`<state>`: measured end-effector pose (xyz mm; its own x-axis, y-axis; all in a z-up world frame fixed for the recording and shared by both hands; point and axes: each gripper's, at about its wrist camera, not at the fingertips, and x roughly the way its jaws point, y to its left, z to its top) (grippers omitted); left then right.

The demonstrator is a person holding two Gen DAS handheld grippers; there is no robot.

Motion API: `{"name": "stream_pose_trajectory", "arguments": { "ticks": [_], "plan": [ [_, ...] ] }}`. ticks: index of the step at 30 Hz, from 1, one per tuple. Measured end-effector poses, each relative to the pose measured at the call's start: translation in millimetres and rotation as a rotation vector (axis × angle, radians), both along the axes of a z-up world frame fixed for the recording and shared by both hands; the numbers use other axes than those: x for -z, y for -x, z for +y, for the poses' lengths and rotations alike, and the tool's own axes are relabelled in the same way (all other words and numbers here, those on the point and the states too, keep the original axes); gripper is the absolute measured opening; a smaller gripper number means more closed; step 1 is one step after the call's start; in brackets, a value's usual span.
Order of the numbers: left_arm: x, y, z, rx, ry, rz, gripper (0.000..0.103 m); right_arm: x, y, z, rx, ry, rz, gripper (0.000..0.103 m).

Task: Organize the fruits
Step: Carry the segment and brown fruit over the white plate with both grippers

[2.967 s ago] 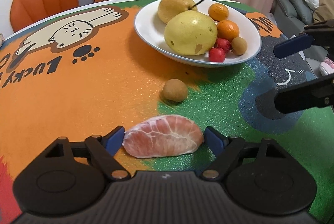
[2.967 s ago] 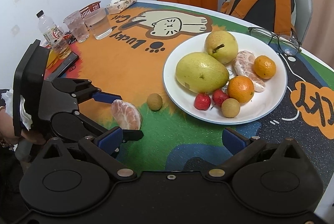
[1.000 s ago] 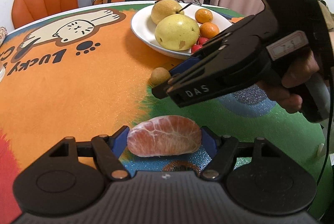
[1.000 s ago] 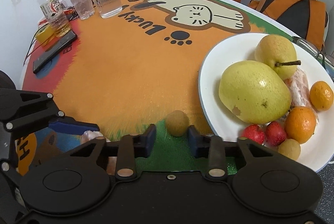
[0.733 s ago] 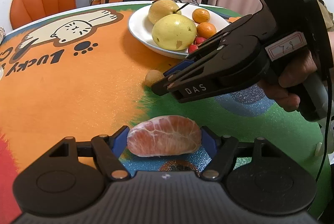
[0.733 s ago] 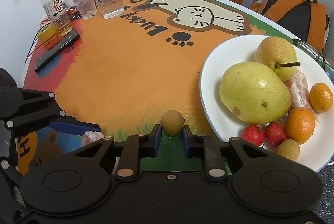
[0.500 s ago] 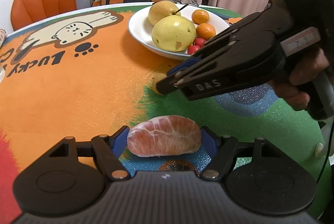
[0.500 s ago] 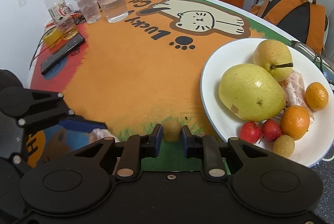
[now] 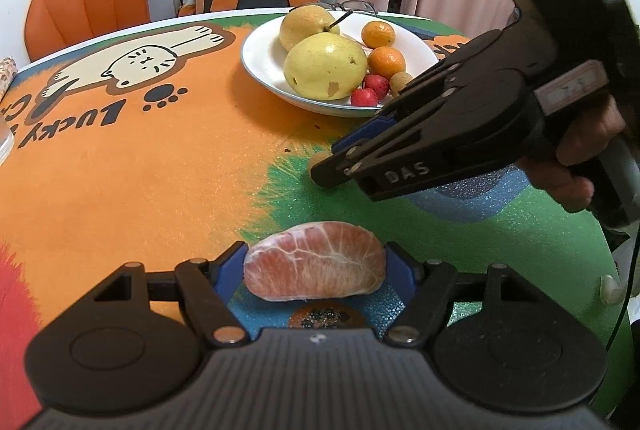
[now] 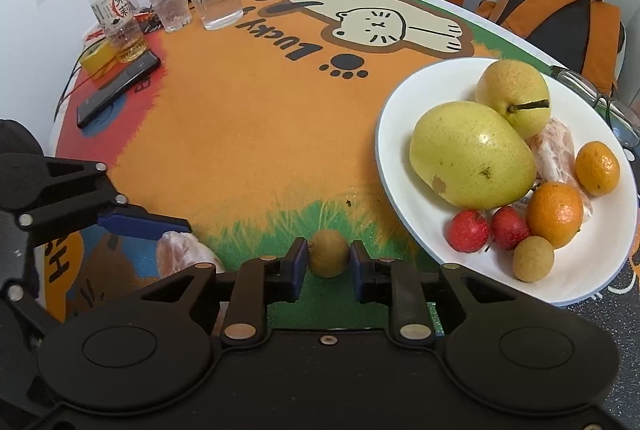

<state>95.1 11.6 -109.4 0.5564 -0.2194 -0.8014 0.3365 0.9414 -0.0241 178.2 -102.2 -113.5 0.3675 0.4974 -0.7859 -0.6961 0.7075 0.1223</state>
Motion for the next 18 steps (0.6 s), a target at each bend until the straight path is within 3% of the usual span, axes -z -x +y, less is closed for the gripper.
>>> {"name": "stream_pose_trajectory", "arguments": {
  "ticks": [9, 18],
  "plan": [
    [-2, 3, 0, -0.011, -0.001, 0.000, 0.072, -2, 3, 0, -0.016, -0.004, -0.019, 0.024],
    [-9, 4, -5, -0.008, 0.013, -0.018, 0.072, -28, 15, -25, -0.010, -0.080, -0.025, 0.024]
  ]
}}
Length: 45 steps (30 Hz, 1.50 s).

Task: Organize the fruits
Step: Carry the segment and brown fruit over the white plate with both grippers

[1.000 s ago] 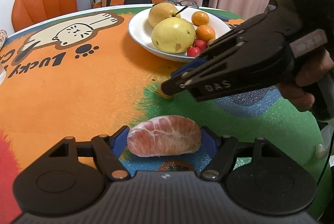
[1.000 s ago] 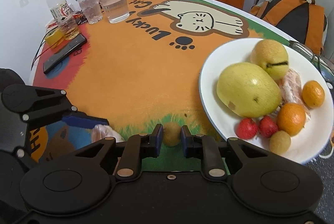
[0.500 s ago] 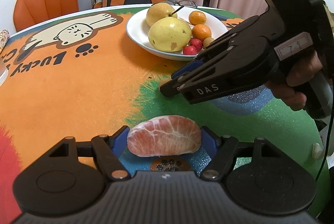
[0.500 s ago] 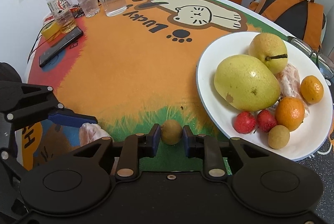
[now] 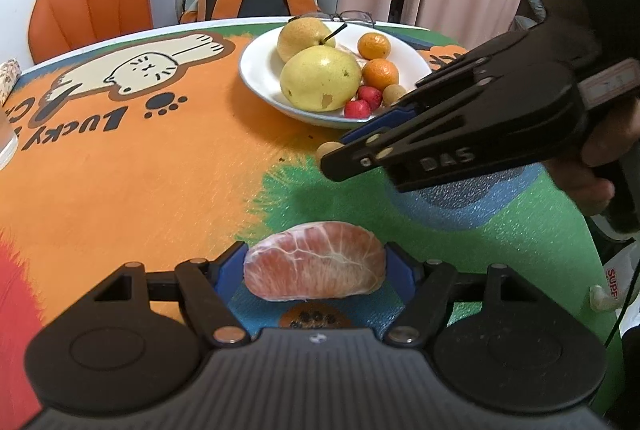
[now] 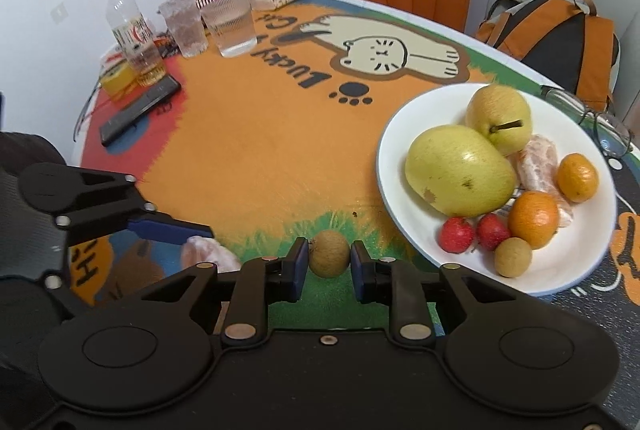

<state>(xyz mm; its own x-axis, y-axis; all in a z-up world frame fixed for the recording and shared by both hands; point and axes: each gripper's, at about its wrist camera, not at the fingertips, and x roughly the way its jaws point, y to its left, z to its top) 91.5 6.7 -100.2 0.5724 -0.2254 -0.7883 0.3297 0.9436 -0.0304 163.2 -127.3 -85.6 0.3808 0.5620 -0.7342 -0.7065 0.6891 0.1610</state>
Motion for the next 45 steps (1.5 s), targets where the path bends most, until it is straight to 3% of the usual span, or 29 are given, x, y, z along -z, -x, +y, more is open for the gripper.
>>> {"name": "stream_pose_trajectory", "arguments": {
  "ticks": [23, 45],
  "plan": [
    [-21, -39, -61, 0.084, 0.019, -0.064, 0.072, -27, -20, -89, 0.119, -0.002, -0.025, 0.024],
    [-23, -112, -106, 0.033, -0.029, -0.135, 0.072, -28, -52, -136, 0.182, -0.007, -0.012, 0.024]
  ]
}}
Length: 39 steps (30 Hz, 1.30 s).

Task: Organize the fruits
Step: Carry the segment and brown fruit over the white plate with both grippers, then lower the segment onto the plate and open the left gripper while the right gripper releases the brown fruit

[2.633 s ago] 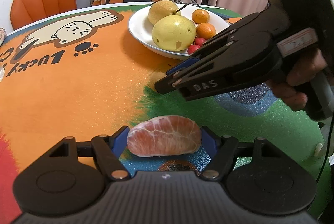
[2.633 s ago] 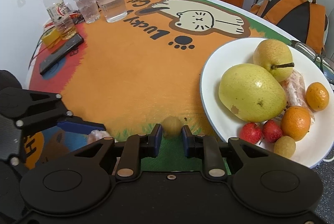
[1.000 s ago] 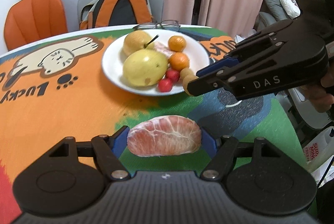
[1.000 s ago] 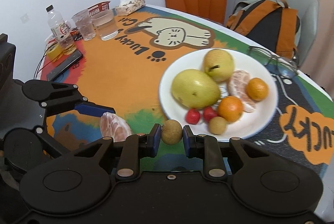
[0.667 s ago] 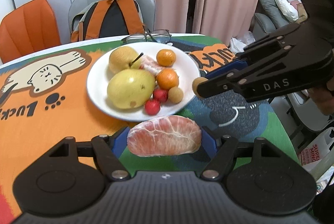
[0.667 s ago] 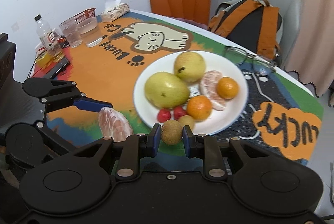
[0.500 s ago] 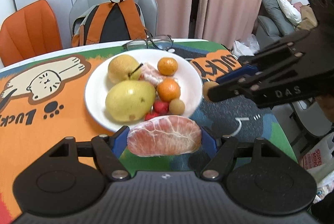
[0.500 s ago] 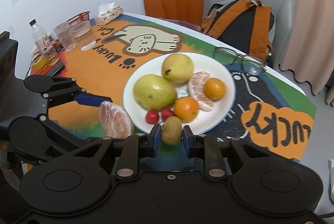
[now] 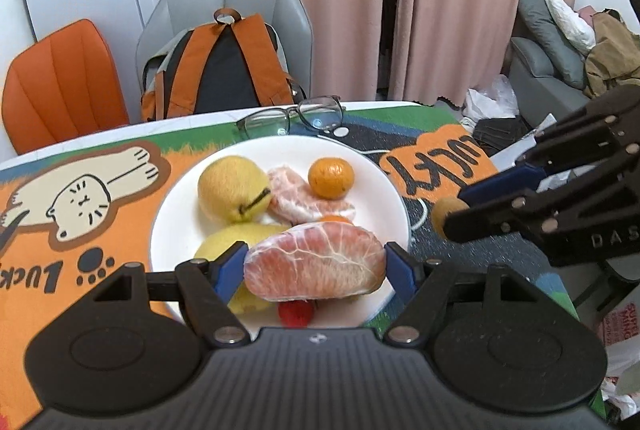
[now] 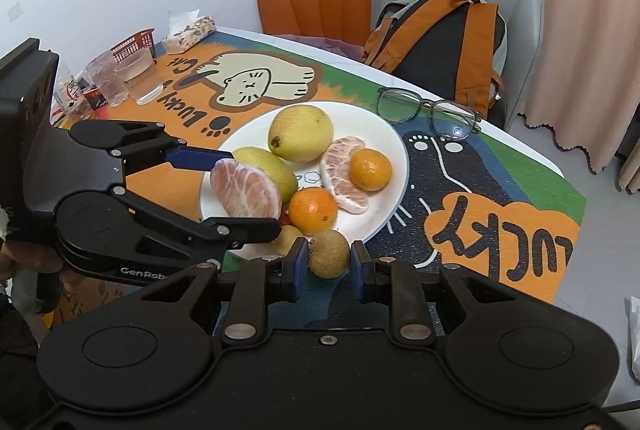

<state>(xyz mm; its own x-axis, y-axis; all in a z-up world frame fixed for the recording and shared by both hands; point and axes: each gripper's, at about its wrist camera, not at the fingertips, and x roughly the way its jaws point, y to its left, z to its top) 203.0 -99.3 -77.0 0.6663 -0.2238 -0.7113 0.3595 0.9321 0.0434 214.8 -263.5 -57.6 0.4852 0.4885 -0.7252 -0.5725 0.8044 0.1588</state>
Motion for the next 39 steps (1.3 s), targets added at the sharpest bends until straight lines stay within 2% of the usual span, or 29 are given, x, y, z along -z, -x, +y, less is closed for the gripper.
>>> {"name": "stream_pose_trajectory", "arguments": {
  "ticks": [6, 15, 23, 39],
  "plan": [
    [3, -7, -8, -0.007, -0.050, -0.006, 0.073, 1, -5, -2, 0.005, -0.007, 0.004, 0.024],
    [5, -5, -2, -0.023, -0.054, 0.001, 0.075, 0, -13, 8, -0.018, -0.005, -0.004, 0.024],
    [2, 0, 11, -0.055, -0.008, 0.027, 0.075, 2, -34, 36, -0.051, 0.005, -0.021, 0.024],
    [-3, 7, 28, -0.070, 0.025, 0.048, 0.075, 16, -68, 72, -0.057, 0.039, 0.002, 0.024]
  ]
}}
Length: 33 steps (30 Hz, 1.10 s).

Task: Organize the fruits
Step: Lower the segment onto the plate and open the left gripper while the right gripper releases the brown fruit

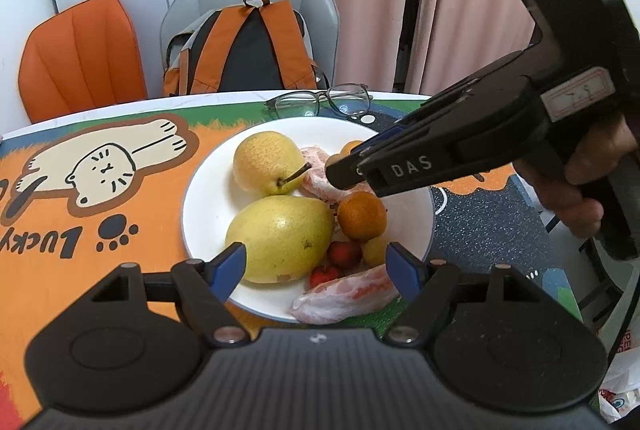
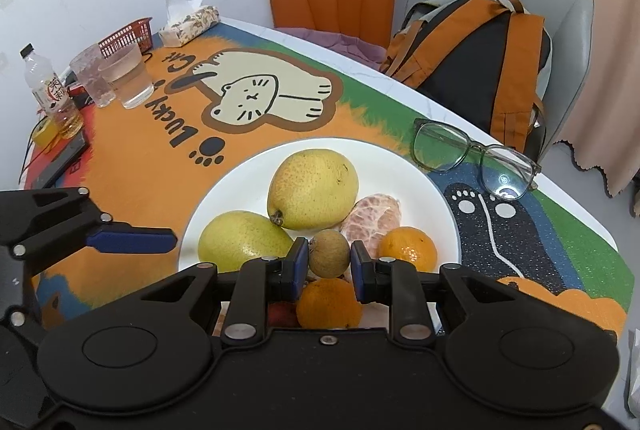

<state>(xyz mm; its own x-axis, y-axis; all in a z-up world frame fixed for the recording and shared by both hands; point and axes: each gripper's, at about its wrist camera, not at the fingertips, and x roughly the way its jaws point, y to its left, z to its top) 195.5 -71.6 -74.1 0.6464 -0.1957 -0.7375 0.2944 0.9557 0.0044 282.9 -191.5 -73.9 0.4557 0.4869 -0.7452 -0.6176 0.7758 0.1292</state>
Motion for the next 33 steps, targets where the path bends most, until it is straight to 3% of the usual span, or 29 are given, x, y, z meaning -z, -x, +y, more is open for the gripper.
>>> {"name": "stream_pose_trajectory", "arguments": {
  "ticks": [3, 5, 9, 14, 19, 33],
  "plan": [
    [1, -1, 2, -0.007, 0.006, 0.003, 0.075, 0, -2, 1, 0.018, -0.008, -0.005, 0.028],
    [0, -1, 3, -0.011, 0.012, 0.003, 0.075, 1, -3, 1, 0.024, -0.009, 0.001, 0.040],
    [0, -1, 5, -0.019, 0.021, 0.006, 0.075, 2, -2, 0, 0.030, -0.009, 0.005, 0.049],
    [1, 0, 7, -0.033, 0.029, 0.011, 0.083, -6, 7, -4, 0.058, -0.040, -0.016, 0.090],
    [1, 4, 10, -0.055, 0.029, 0.018, 0.089, -12, 16, -7, 0.053, -0.055, -0.022, 0.102],
    [-1, 19, 12, -0.071, 0.064, 0.033, 0.096, -21, 32, -22, 0.128, -0.099, 0.006, 0.103]
  ]
}}
